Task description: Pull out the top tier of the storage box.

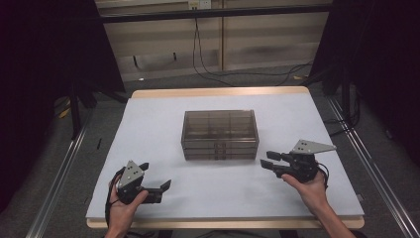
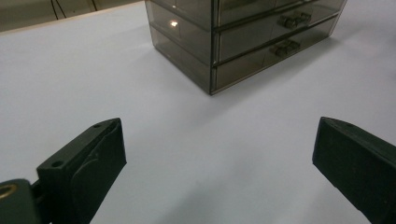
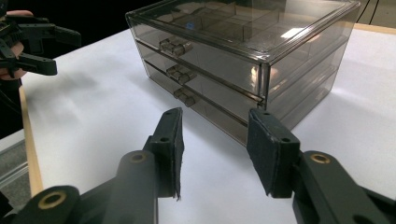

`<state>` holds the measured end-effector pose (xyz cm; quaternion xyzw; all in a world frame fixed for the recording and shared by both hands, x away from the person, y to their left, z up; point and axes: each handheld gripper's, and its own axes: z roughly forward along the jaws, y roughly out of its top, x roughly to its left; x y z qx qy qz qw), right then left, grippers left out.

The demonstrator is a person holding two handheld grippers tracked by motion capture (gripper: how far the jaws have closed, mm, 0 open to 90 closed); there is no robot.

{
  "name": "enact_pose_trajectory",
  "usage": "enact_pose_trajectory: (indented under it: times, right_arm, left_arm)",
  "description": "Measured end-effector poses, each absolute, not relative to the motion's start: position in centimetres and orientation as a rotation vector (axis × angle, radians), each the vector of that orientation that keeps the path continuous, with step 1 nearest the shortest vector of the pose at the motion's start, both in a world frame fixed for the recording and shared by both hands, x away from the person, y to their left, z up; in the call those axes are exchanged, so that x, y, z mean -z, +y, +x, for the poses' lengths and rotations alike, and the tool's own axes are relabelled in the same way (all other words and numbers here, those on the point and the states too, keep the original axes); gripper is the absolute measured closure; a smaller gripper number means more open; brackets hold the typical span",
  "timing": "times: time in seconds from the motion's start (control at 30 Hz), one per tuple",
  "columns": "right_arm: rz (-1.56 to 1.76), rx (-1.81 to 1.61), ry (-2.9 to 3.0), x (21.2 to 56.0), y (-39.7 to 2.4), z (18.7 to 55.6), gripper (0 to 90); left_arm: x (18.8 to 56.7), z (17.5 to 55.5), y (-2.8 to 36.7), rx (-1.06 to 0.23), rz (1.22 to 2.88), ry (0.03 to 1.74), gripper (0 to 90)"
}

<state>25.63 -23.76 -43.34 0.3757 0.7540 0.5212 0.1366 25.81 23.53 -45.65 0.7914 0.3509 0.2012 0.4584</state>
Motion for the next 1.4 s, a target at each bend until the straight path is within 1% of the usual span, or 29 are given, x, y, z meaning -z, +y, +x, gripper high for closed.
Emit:
enact_pose_trajectory:
  times: [0.17,0.4,0.7,1.0,1.4]
  right_arm:
    - [1.082,-1.499,2.194,43.4,-23.3,25.6,55.3]
    - [1.045,-1.467,2.212,43.4,-22.2,25.3,52.6]
    - [1.02,-1.43,2.217,43.2,-21.6,25.4,50.9]
    - [0.907,-1.331,2.231,43.1,-20.0,25.1,49.0]
    - [0.783,-1.22,2.27,43.2,-17.3,25.3,45.2]
  left_arm:
    - [45.7,25.6,23.5,-0.492,1.947,0.89,2.9]
    - [45.4,25.0,24.2,-0.523,1.922,0.914,2.9]
    - [45.4,25.1,23.9,-0.524,1.945,0.885,2.9]
    - [45.2,24.5,23.3,-0.544,1.983,0.843,2.8]
    - [45.2,24.4,23.5,-0.552,1.973,0.879,2.9]
